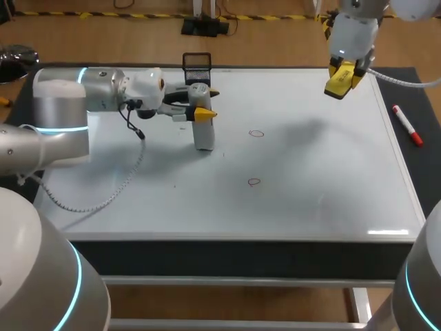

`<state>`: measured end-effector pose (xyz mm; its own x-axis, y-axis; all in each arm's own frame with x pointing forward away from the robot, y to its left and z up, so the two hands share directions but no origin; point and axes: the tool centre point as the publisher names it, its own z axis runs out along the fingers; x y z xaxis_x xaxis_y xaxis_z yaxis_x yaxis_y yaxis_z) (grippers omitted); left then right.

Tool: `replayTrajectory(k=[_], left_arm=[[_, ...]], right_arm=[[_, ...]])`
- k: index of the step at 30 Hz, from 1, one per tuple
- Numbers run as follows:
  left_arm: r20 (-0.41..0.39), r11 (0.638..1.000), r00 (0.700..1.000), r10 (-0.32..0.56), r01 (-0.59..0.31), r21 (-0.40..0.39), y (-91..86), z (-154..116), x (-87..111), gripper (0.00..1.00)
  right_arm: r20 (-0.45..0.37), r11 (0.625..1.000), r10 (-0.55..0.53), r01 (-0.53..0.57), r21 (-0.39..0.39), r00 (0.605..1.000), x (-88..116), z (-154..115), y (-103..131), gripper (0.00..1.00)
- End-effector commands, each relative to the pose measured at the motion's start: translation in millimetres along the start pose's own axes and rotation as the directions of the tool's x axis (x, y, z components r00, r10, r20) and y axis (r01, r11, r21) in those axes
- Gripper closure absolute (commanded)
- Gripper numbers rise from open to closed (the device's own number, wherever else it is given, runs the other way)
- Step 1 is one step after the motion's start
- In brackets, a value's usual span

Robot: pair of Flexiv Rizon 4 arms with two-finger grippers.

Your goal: Pick up the inspection probe, press it on each red-marked spot on the whiteboard one by one, put down the probe, pick up the eraser, and wipe off all the red marks.

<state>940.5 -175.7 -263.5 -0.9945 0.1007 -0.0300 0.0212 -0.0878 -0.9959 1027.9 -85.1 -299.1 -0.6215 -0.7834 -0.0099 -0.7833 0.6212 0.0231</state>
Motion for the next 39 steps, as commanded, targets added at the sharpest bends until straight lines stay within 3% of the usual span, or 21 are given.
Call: replayTrajectory(k=[1, 7, 12, 13, 19, 31, 39], left_arm=[[0.015, 1.000, 1.000, 0.012, -0.011, -0.018, -23.9, -25.2, -1.6, 1.00], [0.100, 0.998, 0.995, 0.027, -0.021, -0.057, -37.9, -70.7, -17.8, 1.00], [0.163, 0.998, 0.986, 0.031, -0.022, -0.058, -46.0, -108.4, -29.6, 1.00], [0.183, 1.000, 0.983, 0.015, -0.011, -0.025, -47.6, -115.9, -31.0, 1.00], [0.239, 0.999, 0.971, 0.012, 0.001, -0.052, -51.2, -147.4, -38.6, 1.00], [0.250, 0.996, 0.968, -0.001, 0.022, -0.081, -51.1, -185.5, -48.1, 1.00], [0.268, 0.997, 0.963, -0.003, 0.025, -0.078, -50.3, -193.1, -47.9, 1.00]], right_arm=[[-0.002, 1.000, -0.001, 0.001, 0.002, 1.000, 0.5, -1.1, -0.4, 1.00], [-0.002, 1.000, -0.001, 0.001, 0.002, 1.000, 0.5, -1.1, -0.4, 1.00], [-0.002, 1.000, -0.001, 0.001, 0.002, 1.000, 0.5, -1.1, -0.4, 1.00], [-0.002, 1.000, -0.001, 0.001, 0.002, 1.000, 0.5, -1.1, -0.4, 1.00], [-0.002, 1.000, -0.001, 0.001, 0.002, 1.000, 0.5, -1.1, -0.4, 1.00], [-0.002, 1.000, -0.001, 0.001, 0.002, 1.000, 0.5, -1.1, -0.4, 1.00], [-0.002, 1.000, -0.001, 0.001, 0.002, 1.000, 0.5, -1.1, -0.4, 1.00]])
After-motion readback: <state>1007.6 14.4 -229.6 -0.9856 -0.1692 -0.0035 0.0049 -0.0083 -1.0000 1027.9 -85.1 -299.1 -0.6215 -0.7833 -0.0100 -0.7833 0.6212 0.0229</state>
